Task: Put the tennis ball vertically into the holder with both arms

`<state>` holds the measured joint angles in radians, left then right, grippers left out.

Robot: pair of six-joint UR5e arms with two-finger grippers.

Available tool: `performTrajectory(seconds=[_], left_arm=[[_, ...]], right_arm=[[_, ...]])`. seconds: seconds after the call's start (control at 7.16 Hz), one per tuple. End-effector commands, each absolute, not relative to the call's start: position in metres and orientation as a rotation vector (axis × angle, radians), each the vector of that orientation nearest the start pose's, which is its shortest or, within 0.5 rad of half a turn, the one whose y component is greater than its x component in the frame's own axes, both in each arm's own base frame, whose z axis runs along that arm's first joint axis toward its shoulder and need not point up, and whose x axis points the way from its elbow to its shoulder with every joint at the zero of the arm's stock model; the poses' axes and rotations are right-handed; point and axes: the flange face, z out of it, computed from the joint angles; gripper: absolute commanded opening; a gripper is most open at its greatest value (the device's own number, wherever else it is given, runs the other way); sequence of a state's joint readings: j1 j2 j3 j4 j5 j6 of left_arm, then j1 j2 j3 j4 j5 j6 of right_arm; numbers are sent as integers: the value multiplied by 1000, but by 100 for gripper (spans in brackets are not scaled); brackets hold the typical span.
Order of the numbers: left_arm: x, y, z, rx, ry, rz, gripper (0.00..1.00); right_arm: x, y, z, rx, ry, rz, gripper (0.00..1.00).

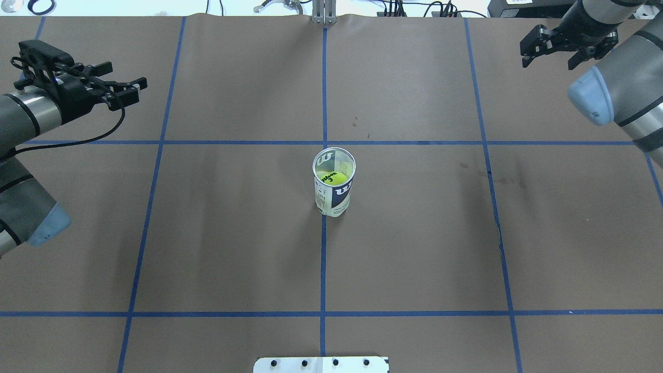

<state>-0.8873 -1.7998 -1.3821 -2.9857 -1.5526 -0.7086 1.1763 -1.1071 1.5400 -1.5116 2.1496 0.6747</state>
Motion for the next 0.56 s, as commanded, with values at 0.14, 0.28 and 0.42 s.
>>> performTrajectory(seconds=[0.14,0.28,0.42], left_arm=[[225,-586,498,896,781,-124,100],[178,-602,502,682,826,-106,100],[121,-610,507,566,895,-96,100]], right_arm=[[-135,-664,479,118,-722,75,100],[-120,-666,491,116,-720,61,100],[-108,-669,507,100,-716,58,100]])
